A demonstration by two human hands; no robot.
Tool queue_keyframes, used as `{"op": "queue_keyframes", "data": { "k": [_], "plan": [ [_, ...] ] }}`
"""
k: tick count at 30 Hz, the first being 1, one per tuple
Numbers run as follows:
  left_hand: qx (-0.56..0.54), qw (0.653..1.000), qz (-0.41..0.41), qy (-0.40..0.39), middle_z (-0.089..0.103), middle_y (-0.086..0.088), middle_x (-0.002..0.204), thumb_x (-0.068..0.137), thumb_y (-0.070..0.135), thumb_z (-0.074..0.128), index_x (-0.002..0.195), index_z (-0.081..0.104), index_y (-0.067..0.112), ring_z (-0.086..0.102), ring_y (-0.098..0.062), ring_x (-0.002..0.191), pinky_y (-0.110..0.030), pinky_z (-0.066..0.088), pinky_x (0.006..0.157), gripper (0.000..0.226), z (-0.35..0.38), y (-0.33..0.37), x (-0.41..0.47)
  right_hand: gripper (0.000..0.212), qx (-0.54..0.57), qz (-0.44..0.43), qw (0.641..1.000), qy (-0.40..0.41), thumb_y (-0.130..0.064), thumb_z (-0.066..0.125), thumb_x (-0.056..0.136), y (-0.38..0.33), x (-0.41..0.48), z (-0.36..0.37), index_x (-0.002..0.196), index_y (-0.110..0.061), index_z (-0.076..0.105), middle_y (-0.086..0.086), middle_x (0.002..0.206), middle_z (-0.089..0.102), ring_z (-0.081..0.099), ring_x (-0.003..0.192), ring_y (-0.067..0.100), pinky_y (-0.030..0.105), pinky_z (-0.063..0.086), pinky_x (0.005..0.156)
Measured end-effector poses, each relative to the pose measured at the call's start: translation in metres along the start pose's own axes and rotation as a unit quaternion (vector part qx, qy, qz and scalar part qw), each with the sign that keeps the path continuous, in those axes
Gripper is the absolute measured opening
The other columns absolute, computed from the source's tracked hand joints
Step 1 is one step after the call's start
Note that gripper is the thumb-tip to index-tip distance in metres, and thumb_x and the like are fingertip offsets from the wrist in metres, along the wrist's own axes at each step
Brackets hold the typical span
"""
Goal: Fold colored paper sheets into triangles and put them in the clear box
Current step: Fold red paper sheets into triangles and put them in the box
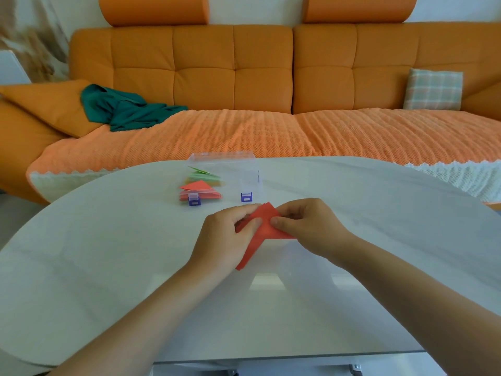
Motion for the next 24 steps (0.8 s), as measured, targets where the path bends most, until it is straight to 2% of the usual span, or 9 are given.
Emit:
{"op": "queue_keyframes", "data": {
  "k": [3,6,11,14,19,24],
  "plan": [
    [0.024,1.0,-0.003,0.0,0.067,0.023,0.119,0.097,0.026,0.064,0.131,0.064,0.035,0.062,0.002,0.11,-0.023,0.05,0.098,0.035,0.003,-0.003,0.002,0.018,-0.043,-0.033,0.999,-0.006,-0.02,0.06,0.098,-0.001,-0.001,0.005,0.101,-0.028,0.076,-0.01,0.089,0.076,0.069,0.084,0.009,0.025,0.055,0.081],
    [0.03,1.0,-0.005,-0.005,0.066,0.016,0.125,0.098,0.025,0.061,0.135,0.061,0.034,0.06,-0.003,0.113,-0.028,0.049,0.101,0.038,0.005,-0.004,0.003,0.025,-0.106,-0.069,0.992,-0.005,-0.022,0.051,0.103,-0.003,-0.003,0.011,0.107,-0.034,0.073,-0.013,0.091,0.072,0.065,0.083,0.009,0.025,0.053,0.079],
    [0.036,0.999,-0.001,-0.002,0.068,0.013,0.119,0.099,0.026,0.059,0.136,0.061,0.033,0.061,-0.004,0.107,-0.026,0.049,0.096,0.038,0.006,-0.004,0.003,0.029,-0.129,-0.092,0.987,0.015,-0.018,0.047,0.103,-0.004,-0.004,0.009,0.109,-0.029,0.073,-0.008,0.096,0.071,0.062,0.087,0.009,0.028,0.051,0.082],
    [0.045,0.999,-0.013,0.007,0.068,0.013,0.112,0.098,0.026,0.061,0.137,0.059,0.032,0.06,-0.005,0.098,-0.023,0.047,0.091,0.039,0.005,-0.004,0.004,0.033,-0.127,-0.107,0.986,0.018,-0.017,0.046,0.104,-0.005,-0.004,0.01,0.117,-0.034,0.071,-0.012,0.1,0.07,0.06,0.092,0.004,0.02,0.048,0.082],
    [0.037,0.999,-0.001,0.001,0.067,0.013,0.11,0.099,0.021,0.058,0.137,0.059,0.031,0.058,-0.005,0.1,-0.013,0.04,0.085,0.039,0.008,-0.006,0.005,0.034,-0.141,-0.115,0.983,0.01,-0.019,0.044,0.104,-0.003,-0.003,0.013,0.122,-0.036,0.068,-0.013,0.1,0.066,0.058,0.092,0.002,0.015,0.042,0.078],
    [0.04,0.999,0.009,-0.007,0.059,0.019,0.093,0.101,0.022,0.056,0.137,0.06,0.032,0.054,-0.002,0.091,-0.008,0.035,0.078,0.037,0.01,-0.007,0.006,0.034,-0.187,-0.111,0.976,0.011,-0.026,0.041,0.105,-0.002,-0.002,0.01,0.129,-0.035,0.064,-0.008,0.1,0.06,0.056,0.092,0.009,0.027,0.045,0.083]
  ]
}}
Point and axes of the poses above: each hand's wrist, its own x-axis towards the middle knuckle, its own z-axis out of the palm, y = z × x, the point moved 4 cm from there along x, towards the middle knuckle
